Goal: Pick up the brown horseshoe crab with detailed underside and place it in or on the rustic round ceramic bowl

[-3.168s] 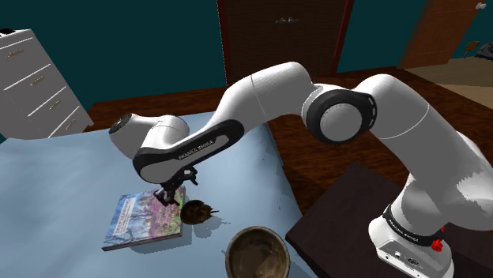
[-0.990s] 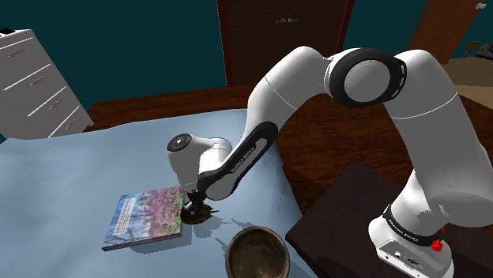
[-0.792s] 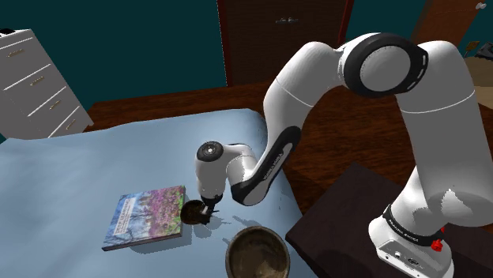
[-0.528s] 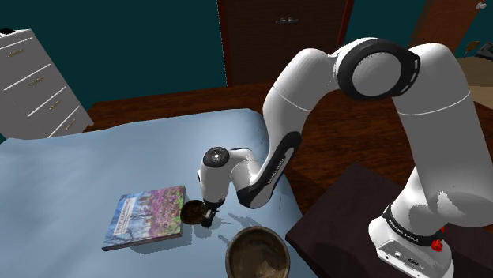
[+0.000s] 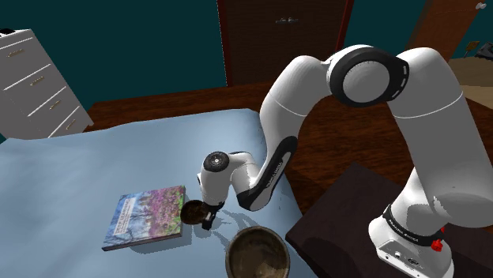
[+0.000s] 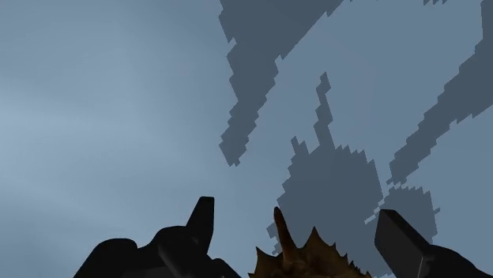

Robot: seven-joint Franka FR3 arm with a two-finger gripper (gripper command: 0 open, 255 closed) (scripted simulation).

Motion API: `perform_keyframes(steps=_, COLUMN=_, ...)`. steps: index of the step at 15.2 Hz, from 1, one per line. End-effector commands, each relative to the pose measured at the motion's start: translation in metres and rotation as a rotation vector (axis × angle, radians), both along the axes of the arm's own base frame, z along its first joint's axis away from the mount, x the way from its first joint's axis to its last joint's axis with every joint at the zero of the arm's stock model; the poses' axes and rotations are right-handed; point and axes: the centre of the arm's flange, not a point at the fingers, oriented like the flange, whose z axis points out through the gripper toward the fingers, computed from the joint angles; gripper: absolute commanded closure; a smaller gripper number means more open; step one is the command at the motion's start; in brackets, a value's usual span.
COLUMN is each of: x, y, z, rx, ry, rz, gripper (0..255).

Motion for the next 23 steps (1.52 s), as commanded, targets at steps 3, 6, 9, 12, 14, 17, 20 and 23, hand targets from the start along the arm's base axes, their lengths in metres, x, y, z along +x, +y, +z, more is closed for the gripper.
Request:
perform_keyframes(steps=3, x=0.000, y=0.000, z=0.000, rx=0.000, ry=0.000, rz=0.000, gripper=255)
perform_keyframes(steps=6, x=0.000, y=0.000, z=0.000, rx=0.000, ry=0.000, rz=0.000, gripper=255)
perform_keyframes(steps=9, x=0.002, y=0.000, z=0.000, rx=0.000, ry=0.000, rz=0.000, gripper=255)
perform_keyframes(steps=12, x=0.000, y=0.000, z=0.000, rx=0.000, ry=0.000, rz=0.000, gripper=255)
perform_keyframes(steps=14, x=0.000, y=0.000, z=0.010, rx=0.000, ry=0.000, rz=0.000, gripper=255)
perform_keyframes(steps=17, x=0.000, y=0.000, z=0.026, rx=0.000, ry=0.000, rz=0.000, gripper=255)
perform_keyframes(steps=20, x=0.000, y=0.000, z=0.042, rx=0.000, ry=0.000, rz=0.000, gripper=255)
perform_keyframes(steps=23, x=0.000, y=0.000, z=0.058, rx=0.000, ry=0.000, rz=0.000, gripper=255)
